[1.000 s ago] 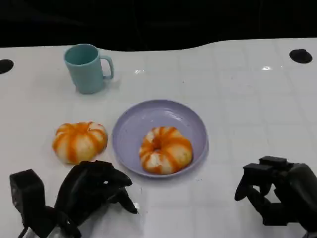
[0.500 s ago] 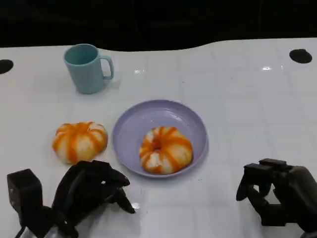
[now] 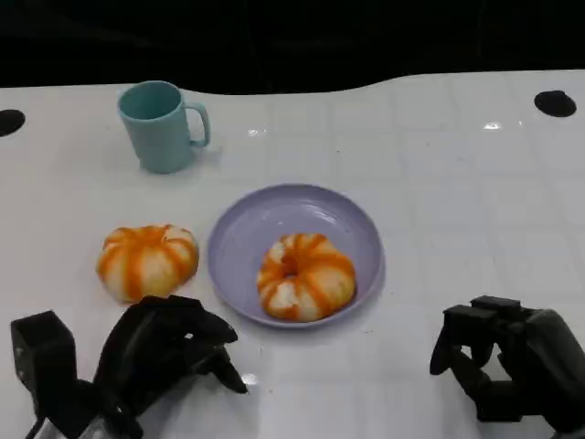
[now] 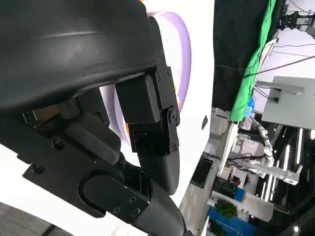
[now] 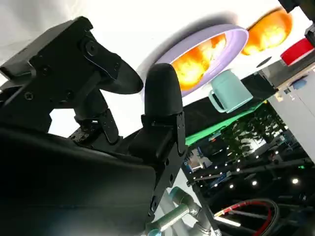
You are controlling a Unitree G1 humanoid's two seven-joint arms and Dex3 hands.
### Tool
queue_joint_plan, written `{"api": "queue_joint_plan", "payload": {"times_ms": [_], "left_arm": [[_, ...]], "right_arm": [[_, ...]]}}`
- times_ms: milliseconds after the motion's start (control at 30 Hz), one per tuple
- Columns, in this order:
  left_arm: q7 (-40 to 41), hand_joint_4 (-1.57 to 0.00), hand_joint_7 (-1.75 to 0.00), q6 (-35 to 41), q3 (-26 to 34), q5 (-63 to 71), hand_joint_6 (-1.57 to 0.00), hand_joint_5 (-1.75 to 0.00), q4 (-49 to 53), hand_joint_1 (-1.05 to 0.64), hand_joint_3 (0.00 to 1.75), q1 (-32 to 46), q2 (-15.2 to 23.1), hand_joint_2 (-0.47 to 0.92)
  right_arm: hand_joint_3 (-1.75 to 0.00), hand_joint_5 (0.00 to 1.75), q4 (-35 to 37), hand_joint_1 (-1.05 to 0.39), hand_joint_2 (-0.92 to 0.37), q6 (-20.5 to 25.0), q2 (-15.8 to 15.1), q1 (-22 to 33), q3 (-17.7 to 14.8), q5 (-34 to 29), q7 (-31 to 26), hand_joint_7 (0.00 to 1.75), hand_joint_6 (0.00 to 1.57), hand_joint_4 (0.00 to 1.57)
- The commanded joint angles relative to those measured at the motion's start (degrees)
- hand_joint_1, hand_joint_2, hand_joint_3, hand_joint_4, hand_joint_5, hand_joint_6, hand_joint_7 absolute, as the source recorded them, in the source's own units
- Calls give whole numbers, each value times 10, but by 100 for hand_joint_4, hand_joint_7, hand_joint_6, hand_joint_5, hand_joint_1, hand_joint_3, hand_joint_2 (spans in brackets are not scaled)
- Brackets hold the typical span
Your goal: Grasp the bread from the table and place it into the plate.
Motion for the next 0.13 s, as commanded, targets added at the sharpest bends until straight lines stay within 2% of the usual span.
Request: {"api": "queue_joint_plan", "payload": {"times_ms": [33,133], "left_arm": [[0,-157,-19,0,4,1,-157,-57,-2,-105,0,6,12,73],[-1,-157,-19,-2,5,0,-157,-57,0,-105,0,5,12,73]], "right_arm": [[-130,175,-7,-11,-34,6,-7,-3,-1,-9,-14,145,76,85],[-131,175,-7,-11,-34,3,-7,-3,0,-7,-13,145,76,85]]}}
